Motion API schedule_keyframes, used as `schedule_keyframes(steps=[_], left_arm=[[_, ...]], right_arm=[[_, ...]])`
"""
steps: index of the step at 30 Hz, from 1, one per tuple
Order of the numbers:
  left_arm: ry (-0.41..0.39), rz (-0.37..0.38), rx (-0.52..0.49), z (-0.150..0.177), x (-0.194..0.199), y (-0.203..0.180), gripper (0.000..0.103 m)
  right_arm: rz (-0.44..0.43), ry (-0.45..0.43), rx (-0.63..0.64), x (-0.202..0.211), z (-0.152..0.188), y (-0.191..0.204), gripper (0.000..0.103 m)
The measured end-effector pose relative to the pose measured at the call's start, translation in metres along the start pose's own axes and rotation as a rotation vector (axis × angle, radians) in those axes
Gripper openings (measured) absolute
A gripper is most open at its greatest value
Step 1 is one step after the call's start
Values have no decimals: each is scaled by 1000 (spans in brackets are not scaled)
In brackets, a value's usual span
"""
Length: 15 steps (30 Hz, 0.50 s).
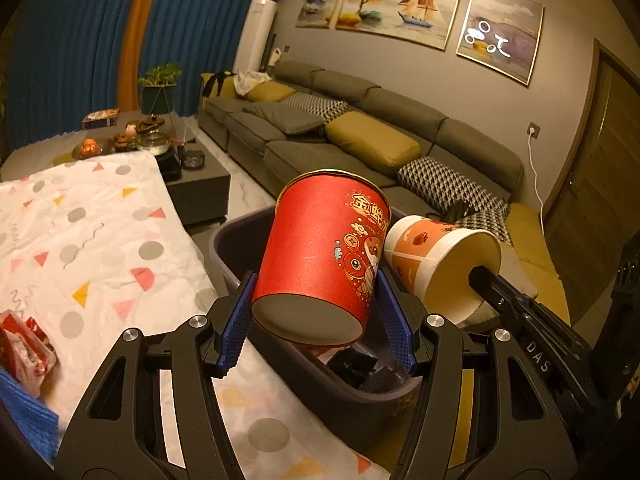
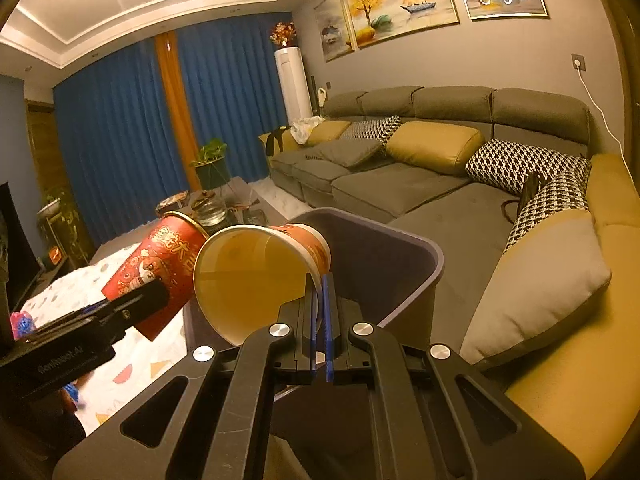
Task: Collect trash
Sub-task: 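Carry the red tin and paper cup with both tools over the grey bin, then open both tools to drop the tin and cup into the bin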
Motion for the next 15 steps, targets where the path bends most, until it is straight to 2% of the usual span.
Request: schedule_keyframes(steps=[15], left_arm=[[68, 7, 4, 7, -25, -2, 59]], right_arm=[[22, 29, -19, -16, -1, -6, 4]])
Point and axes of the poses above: each gripper's, at about its wrist camera, not at the fingertips, and x roughly against the way its jaws point, y to its left, z to its underside, the point moved 4 cm from there along -x, roughly the way its jaws point, and after that the axes turned 13 degrees about -z, right-handed, at the moved point
